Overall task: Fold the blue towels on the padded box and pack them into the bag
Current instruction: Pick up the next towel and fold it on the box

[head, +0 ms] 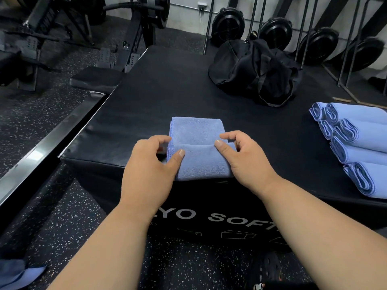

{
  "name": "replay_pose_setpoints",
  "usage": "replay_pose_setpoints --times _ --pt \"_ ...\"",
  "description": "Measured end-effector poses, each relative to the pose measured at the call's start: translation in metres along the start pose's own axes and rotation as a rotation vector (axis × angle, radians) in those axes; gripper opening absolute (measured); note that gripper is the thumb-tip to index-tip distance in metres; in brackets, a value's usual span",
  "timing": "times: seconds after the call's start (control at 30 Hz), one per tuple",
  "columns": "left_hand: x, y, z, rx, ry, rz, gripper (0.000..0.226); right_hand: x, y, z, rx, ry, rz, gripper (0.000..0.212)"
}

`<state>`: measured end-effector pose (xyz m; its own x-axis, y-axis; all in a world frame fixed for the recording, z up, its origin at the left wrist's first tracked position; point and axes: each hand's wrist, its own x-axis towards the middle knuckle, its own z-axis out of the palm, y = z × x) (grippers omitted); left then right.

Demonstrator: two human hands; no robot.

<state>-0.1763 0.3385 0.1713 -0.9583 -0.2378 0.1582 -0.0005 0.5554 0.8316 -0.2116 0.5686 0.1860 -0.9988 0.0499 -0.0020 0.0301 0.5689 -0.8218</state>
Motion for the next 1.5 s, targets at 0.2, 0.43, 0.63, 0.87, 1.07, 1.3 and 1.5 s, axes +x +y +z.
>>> replay_pose_setpoints --times 0.2,0.43,0.63,0.87,1.07,1.3,1.5 --pt "-0.001 0.001 0.006 0.133 -0.069 0.370 0.034 0.002 0.000 0.005 0.030 0.040 0.030 0.019" --pt "-0.005 -0.006 0.011 0.275 -0.300 0.311 0.057 -0.004 0.005 0.007 -0.078 0.166 -0.073 0.019" --pt "-0.003 -0.013 0.011 0.355 -0.378 0.362 0.083 -0.019 0.035 0.008 -0.452 0.152 -0.662 0.032" --pt "0.006 -0.019 -0.006 0.251 -0.338 0.343 0.071 -0.026 0.040 -0.015 -0.476 -0.114 -0.446 0.073" --pt "0.005 -0.004 -0.018 0.002 -0.328 0.172 0.017 -0.023 0.022 -0.024 -0.163 -0.037 -0.298 0.053" --pt "0.008 0.008 -0.014 -0.146 -0.155 -0.087 0.028 -0.002 -0.001 -0.016 0.122 -0.088 -0.059 0.017" --pt "0.007 0.014 -0.002 0.094 -0.025 -0.118 0.026 0.020 -0.003 0.001 -0.125 -0.047 0.009 0.021"
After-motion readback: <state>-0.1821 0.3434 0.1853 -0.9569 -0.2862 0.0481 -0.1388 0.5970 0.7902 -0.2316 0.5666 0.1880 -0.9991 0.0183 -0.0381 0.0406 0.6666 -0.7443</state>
